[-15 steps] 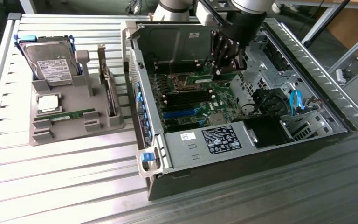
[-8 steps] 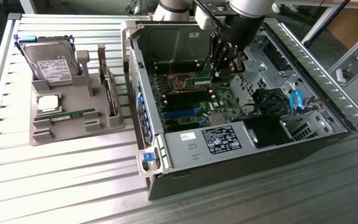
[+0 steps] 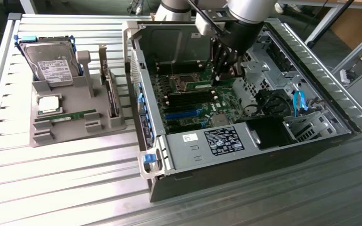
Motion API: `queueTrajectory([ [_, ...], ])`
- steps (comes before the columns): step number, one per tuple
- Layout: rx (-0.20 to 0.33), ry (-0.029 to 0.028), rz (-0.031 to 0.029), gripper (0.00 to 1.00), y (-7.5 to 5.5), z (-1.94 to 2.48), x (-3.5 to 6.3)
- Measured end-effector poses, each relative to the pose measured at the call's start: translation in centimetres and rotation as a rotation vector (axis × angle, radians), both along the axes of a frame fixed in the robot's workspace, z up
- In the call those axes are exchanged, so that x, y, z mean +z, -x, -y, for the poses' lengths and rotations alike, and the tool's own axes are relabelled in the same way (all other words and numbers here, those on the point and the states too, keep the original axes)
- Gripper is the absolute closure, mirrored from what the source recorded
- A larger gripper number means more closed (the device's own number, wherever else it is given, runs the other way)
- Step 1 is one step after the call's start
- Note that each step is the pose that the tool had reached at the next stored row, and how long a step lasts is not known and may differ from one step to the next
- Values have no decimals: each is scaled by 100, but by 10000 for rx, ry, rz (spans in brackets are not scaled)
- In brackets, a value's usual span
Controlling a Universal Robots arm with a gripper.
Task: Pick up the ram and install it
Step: 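Insert the ram into the slot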
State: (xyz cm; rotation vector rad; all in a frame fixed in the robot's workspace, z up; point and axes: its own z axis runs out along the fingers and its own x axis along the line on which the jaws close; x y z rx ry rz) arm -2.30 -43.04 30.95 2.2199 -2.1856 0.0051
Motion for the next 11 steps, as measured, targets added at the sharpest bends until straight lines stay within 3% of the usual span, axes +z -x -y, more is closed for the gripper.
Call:
queueTrajectory([
  [11,283,-1,0,88,22,-5,-164],
])
